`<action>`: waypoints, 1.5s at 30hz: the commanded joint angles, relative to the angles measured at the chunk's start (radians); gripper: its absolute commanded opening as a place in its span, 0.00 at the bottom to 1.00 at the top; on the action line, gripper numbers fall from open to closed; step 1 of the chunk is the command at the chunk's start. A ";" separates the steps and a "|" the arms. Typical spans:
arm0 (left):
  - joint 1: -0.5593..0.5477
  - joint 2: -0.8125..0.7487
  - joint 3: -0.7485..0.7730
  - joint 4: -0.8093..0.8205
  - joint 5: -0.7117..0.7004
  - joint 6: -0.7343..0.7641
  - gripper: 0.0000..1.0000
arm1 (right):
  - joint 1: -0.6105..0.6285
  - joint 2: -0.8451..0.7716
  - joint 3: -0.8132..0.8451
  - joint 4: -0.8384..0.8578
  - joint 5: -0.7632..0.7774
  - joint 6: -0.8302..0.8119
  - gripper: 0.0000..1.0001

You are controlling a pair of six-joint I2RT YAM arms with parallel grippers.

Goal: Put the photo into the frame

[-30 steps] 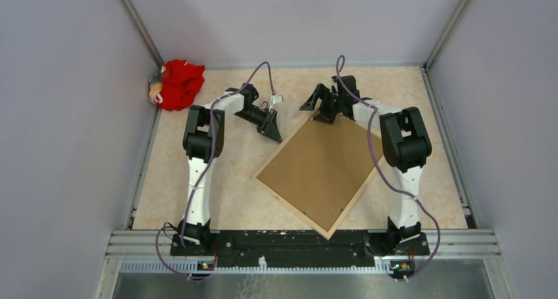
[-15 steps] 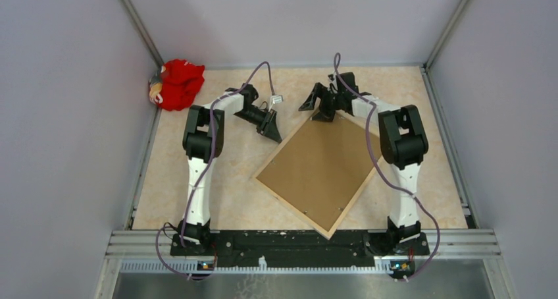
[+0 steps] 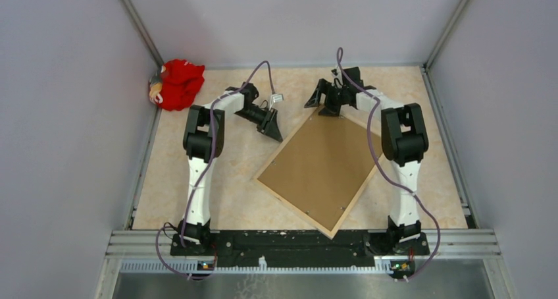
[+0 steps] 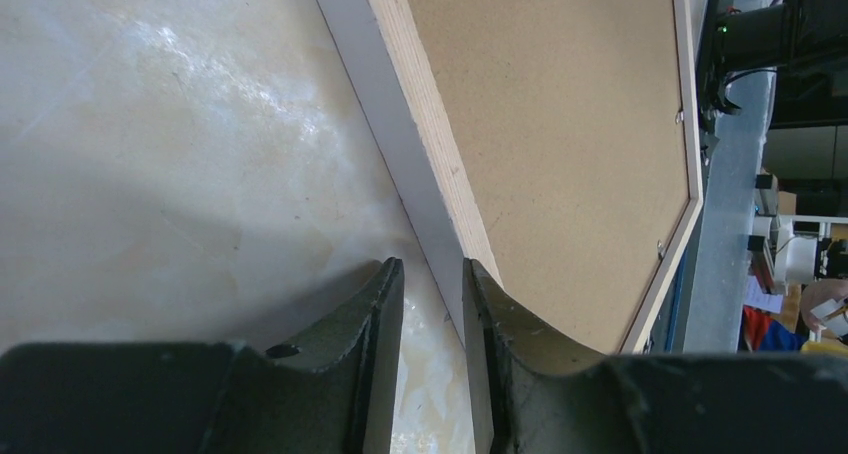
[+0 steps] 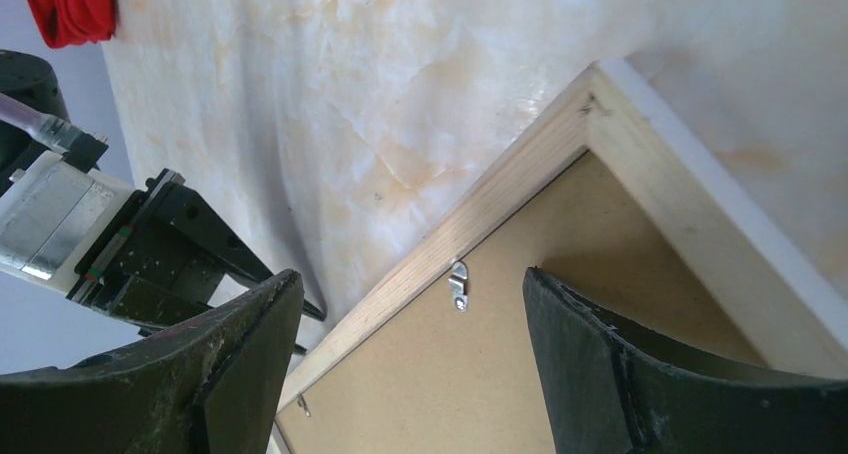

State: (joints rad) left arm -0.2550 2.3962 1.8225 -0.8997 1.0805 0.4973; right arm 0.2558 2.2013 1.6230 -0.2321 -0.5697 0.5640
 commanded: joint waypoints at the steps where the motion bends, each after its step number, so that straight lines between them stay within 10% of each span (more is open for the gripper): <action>1: -0.006 0.027 0.068 0.045 -0.027 -0.056 0.37 | -0.014 -0.013 -0.011 0.039 -0.027 -0.005 0.81; 20: -0.053 0.125 0.212 0.154 0.005 -0.193 0.54 | 0.010 0.012 -0.055 0.086 -0.095 0.029 0.80; 32: -0.066 0.165 0.206 0.198 -0.114 -0.241 0.23 | 0.013 0.015 -0.058 0.099 -0.125 0.038 0.77; 45: -0.066 0.150 0.162 0.216 -0.102 -0.240 0.17 | 0.038 0.028 -0.048 0.099 -0.148 0.048 0.76</action>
State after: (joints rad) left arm -0.3138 2.5122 2.0216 -0.7349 1.0851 0.2298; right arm 0.2733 2.2044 1.5703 -0.1478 -0.6941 0.6048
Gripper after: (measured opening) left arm 0.189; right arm 0.766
